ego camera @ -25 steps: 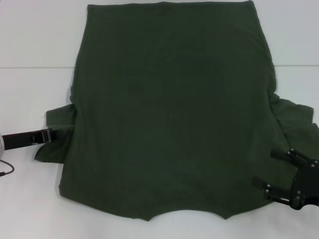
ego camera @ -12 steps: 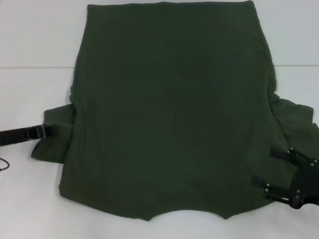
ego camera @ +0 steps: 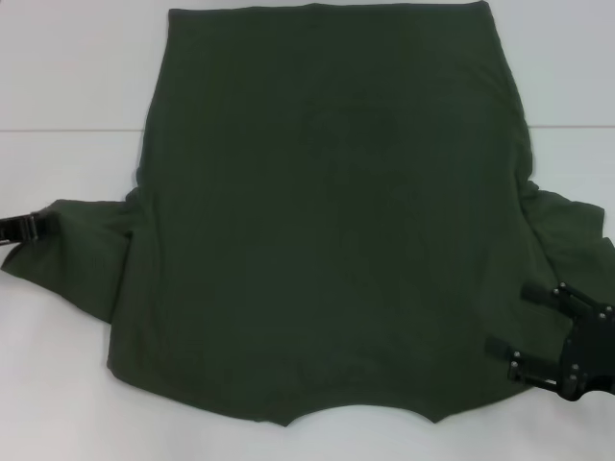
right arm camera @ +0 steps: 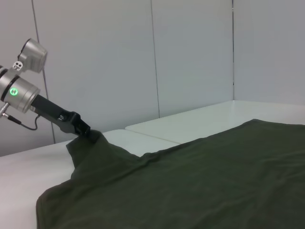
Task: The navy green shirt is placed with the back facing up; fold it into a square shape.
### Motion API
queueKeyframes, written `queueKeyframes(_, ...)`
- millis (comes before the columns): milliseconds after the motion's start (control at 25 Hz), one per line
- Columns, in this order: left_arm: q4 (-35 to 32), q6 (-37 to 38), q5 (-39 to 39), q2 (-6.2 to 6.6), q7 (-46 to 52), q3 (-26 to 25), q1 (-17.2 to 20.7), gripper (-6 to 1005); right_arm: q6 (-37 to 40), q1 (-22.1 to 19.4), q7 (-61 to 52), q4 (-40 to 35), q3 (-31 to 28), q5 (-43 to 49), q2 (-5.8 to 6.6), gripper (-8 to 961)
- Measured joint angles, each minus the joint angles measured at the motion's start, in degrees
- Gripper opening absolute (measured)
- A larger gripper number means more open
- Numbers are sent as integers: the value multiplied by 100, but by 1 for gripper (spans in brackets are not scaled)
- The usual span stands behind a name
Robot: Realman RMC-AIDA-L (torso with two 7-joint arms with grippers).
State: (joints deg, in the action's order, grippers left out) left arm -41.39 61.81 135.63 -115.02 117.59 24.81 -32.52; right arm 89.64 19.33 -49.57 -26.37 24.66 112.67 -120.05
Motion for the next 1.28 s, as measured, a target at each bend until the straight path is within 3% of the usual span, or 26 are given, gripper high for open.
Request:
queueKeyframes(520, -748, 714, 368, 94, 765, 90, -202, 3, -5, 19, 1, 34, 13, 0, 6, 946)
queueKeyframes(760, -786, 741, 657, 156, 997, 194, -385, 3, -8, 27, 1, 36, 26, 7, 9, 946)
queueKeyframes(1120, -870, 1368, 951, 279, 2312, 518, -778, 2, -19, 27, 0, 36, 26, 9, 9, 946)
queueKeyframes(1280, -838, 1687, 950, 269, 2794, 785, -966, 2, -55, 40, 0, 36, 39, 3, 1, 946)
